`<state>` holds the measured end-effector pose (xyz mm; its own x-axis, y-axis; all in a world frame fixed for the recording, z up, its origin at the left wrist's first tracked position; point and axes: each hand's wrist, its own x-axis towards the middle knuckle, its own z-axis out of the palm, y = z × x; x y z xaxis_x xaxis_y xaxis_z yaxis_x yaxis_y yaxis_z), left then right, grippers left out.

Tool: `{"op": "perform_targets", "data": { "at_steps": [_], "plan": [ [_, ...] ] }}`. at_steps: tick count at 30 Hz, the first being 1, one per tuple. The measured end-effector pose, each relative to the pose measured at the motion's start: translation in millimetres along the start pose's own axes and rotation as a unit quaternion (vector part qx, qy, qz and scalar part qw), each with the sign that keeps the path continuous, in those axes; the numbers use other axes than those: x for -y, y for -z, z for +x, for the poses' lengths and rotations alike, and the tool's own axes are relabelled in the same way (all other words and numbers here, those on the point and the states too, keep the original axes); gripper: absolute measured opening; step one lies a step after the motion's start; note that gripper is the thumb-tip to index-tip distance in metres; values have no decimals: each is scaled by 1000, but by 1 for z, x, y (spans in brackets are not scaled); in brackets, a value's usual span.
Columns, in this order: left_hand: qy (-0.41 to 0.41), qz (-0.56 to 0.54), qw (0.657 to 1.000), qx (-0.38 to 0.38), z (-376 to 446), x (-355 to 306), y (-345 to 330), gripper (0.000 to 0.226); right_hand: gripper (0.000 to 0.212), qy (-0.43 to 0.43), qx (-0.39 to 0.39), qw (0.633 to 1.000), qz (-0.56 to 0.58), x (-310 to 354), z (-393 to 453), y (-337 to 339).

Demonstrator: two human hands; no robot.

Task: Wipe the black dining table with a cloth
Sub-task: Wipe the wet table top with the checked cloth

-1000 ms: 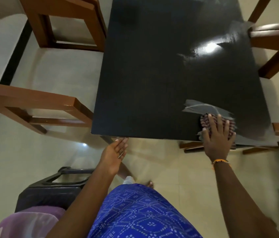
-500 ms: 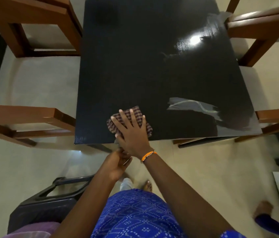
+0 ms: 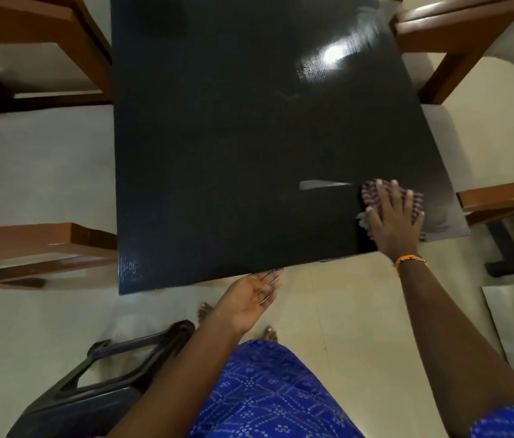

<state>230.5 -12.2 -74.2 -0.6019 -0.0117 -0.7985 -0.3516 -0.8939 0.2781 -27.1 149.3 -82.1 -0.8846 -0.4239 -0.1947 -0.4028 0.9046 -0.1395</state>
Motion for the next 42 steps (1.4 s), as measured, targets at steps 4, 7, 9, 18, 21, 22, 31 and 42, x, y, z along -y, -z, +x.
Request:
{"op": "perform_targets", "data": {
  "at_steps": [4, 7, 9, 18, 21, 22, 31, 42],
  "plan": [
    [17, 10, 1000, 10, 3, 0, 0, 45, 59, -100, -39, 994, 33, 20, 0, -7],
    [20, 21, 1000, 9, 2, -1, -1, 40, 60, -107, -58, 992, 32, 61, -7, -18],
    [19, 24, 1000, 1, 2, 0, -2, 36, 61, -56, -48, 997, 20, 91, -12, -22],
    [-14, -15, 997, -78, 9, 15, -32, 33, 59, 352, 41, 935, -7, 207, -44, -44],
    [-34, -20, 997, -69, 11, 22, -50, 37, 56, 424, 44, 904, -43, 183, -23, -37],
    [-39, -18, 997, -64, 13, 25, -56, 38, 56, 433, 42, 899, -48, 172, -15, -34],
    [-41, 21, 998, -33, 39, 56, -116, 42, 57, 234, -7, 972, -18, 2, 65, 11],
    [-41, 55, 998, -10, 62, 65, -151, 43, 55, 91, -30, 994, 46, -150, 85, 37]
  ]
}}
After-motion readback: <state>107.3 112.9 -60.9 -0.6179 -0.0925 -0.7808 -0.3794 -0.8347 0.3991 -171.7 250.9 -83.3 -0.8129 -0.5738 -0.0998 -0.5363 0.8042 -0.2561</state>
